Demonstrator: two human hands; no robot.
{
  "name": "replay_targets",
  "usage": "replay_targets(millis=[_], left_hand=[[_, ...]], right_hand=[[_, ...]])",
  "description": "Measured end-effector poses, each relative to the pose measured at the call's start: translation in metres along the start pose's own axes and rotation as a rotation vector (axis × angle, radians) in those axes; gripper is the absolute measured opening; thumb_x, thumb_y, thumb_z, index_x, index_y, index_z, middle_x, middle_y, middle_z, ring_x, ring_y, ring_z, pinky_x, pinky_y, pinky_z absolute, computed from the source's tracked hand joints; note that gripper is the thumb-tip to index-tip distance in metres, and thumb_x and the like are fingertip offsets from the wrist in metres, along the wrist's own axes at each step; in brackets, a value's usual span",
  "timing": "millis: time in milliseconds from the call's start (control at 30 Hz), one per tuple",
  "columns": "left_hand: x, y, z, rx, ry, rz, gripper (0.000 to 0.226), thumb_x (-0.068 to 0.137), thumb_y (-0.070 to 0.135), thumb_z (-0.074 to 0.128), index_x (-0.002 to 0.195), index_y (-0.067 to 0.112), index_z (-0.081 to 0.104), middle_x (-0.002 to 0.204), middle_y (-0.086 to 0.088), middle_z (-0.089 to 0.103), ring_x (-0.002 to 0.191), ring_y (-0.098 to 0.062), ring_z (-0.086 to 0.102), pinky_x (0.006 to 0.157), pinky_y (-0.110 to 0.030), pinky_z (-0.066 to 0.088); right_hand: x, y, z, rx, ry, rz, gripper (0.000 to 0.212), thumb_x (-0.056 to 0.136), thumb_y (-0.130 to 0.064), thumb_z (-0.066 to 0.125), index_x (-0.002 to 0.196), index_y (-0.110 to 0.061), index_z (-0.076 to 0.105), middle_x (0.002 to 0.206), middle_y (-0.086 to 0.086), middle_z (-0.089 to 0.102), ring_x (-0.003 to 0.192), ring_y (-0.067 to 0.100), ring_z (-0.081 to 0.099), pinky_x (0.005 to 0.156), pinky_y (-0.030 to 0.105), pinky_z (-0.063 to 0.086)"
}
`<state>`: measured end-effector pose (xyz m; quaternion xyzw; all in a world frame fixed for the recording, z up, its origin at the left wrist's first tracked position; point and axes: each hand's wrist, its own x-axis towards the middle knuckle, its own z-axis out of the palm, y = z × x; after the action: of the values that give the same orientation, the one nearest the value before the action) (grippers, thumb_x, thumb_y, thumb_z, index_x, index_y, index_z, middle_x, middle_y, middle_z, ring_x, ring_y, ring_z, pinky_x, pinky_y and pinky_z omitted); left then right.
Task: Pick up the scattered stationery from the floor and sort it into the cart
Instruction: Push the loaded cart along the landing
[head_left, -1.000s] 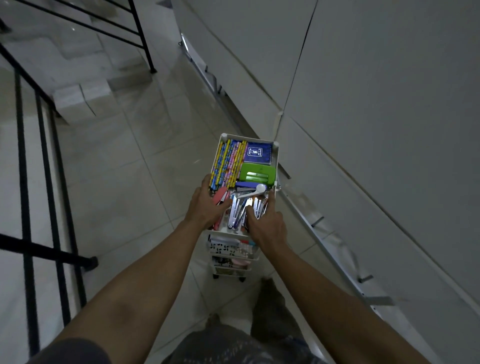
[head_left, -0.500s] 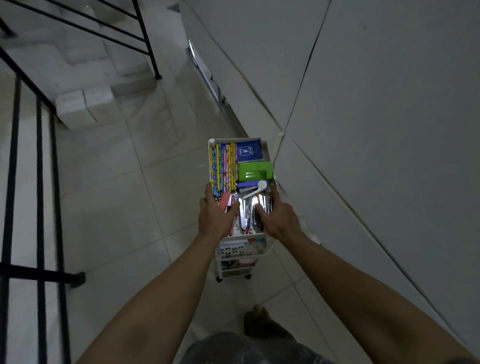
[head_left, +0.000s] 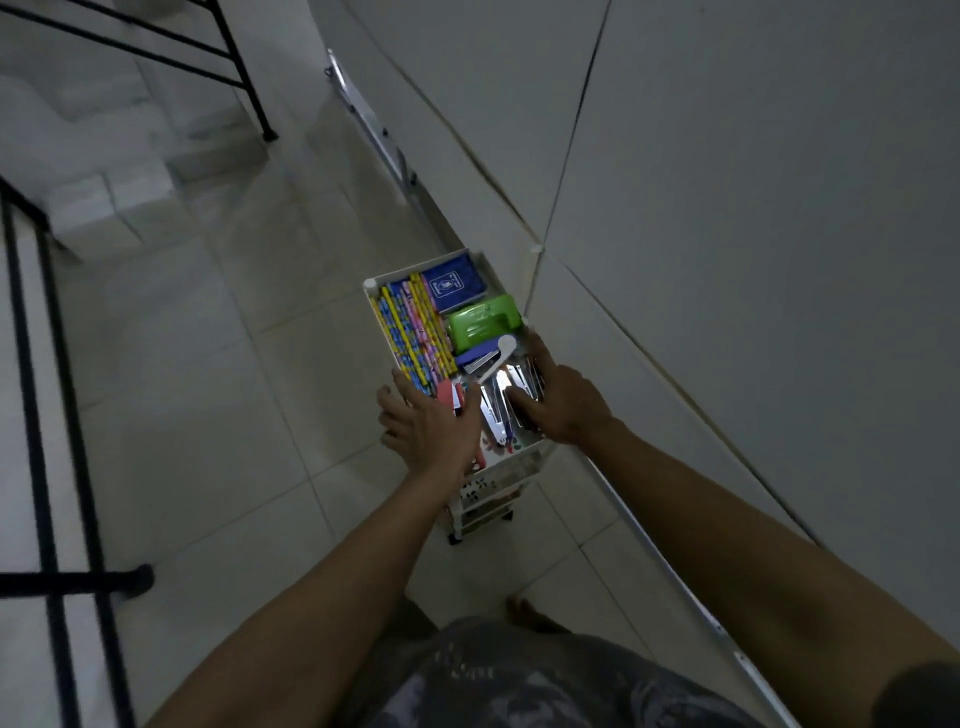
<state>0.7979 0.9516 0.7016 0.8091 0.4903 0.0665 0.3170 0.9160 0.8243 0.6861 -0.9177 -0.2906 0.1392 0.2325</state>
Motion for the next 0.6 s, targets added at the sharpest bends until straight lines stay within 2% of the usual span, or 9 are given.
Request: replay_targets(millis=[67, 133, 267, 367, 467, 533, 600], left_hand=[[0.019, 0.005, -0.008, 0.057, -0.016, 0.071, 0.096, 0.083, 0.068, 0.048, 0.148, 0.012, 0.008, 0.154, -0.014, 0.005, 0.137, -0.037, 0.014, 0.111, -0.051, 0.014], [0.049, 0.011, -0.016, 0.111, -0.022, 0.273, 0.09, 0.086, 0.063, 0.048, 0.148, 0.01, 0.011, 0.154, -0.015, 0.006, 0.138, -0.036, 0.012, 0.11, -0.051, 0.012], [0.119, 0.013, -0.032, 0.204, -0.091, 0.644, 0.08, 0.089, 0.056, 0.048, 0.149, 0.012, 0.019, 0.155, -0.016, 0.015, 0.141, -0.036, 0.015, 0.111, -0.054, 0.013], [0.171, 0.019, -0.038, 0.317, -0.119, 0.863, 0.085, 0.084, 0.067, 0.041, 0.146, 0.01, 0.029, 0.152, -0.02, 0.026, 0.136, -0.039, 0.027, 0.108, -0.055, 0.019], [0.21, 0.022, -0.042, 0.381, -0.209, 0.932, 0.091, 0.08, 0.071, 0.033, 0.146, 0.009, 0.028, 0.152, -0.021, 0.026, 0.137, -0.039, 0.028, 0.108, -0.055, 0.022], [0.226, 0.022, -0.041, 0.391, -0.275, 0.949, 0.093, 0.081, 0.072, 0.034, 0.147, 0.008, 0.026, 0.154, -0.021, 0.023, 0.14, -0.037, 0.025, 0.109, -0.055, 0.023], [0.235, 0.024, -0.04, 0.375, -0.337, 0.966, 0.092, 0.082, 0.073, 0.038, 0.148, 0.01, 0.023, 0.153, -0.021, 0.024, 0.139, -0.036, 0.028, 0.108, -0.054, 0.029]], right_hand=[[0.0, 0.002, 0.004, -0.009, 0.012, 0.042, 0.089, 0.083, -0.073, 0.039, 0.15, -0.041, -0.01, 0.094, 0.013, 0.068, 0.08, 0.031, 0.066, 0.071, 0.041, 0.054], [-0.001, 0.002, 0.005, -0.087, 0.028, 0.119, 0.086, 0.085, -0.074, 0.039, 0.15, -0.041, -0.008, 0.108, 0.014, 0.064, 0.092, 0.033, 0.064, 0.078, 0.043, 0.053], [-0.005, -0.013, 0.003, -0.264, 0.136, 0.28, 0.071, 0.088, -0.073, 0.027, 0.15, -0.042, 0.012, 0.109, 0.015, 0.054, 0.098, 0.035, 0.057, 0.08, 0.042, 0.049], [-0.01, -0.042, 0.02, -0.299, 0.32, 0.472, 0.073, 0.084, -0.07, 0.018, 0.147, -0.034, 0.03, 0.118, 0.016, 0.051, 0.107, 0.035, 0.049, 0.085, 0.044, 0.04], [-0.017, -0.086, 0.048, -0.25, 0.53, 0.715, 0.063, 0.088, -0.063, 0.03, 0.14, -0.03, 0.044, 0.132, 0.017, 0.045, 0.122, 0.037, 0.041, 0.098, 0.051, 0.032], [-0.021, -0.11, 0.066, -0.169, 0.567, 0.871, 0.06, 0.09, -0.06, 0.035, 0.143, -0.033, 0.037, 0.148, 0.017, 0.03, 0.137, 0.038, 0.025, 0.107, 0.058, 0.023], [-0.024, -0.129, 0.075, -0.055, 0.612, 0.997, 0.064, 0.09, -0.06, 0.037, 0.148, -0.034, 0.027, 0.156, 0.015, 0.016, 0.141, 0.04, 0.016, 0.109, 0.058, 0.023]])
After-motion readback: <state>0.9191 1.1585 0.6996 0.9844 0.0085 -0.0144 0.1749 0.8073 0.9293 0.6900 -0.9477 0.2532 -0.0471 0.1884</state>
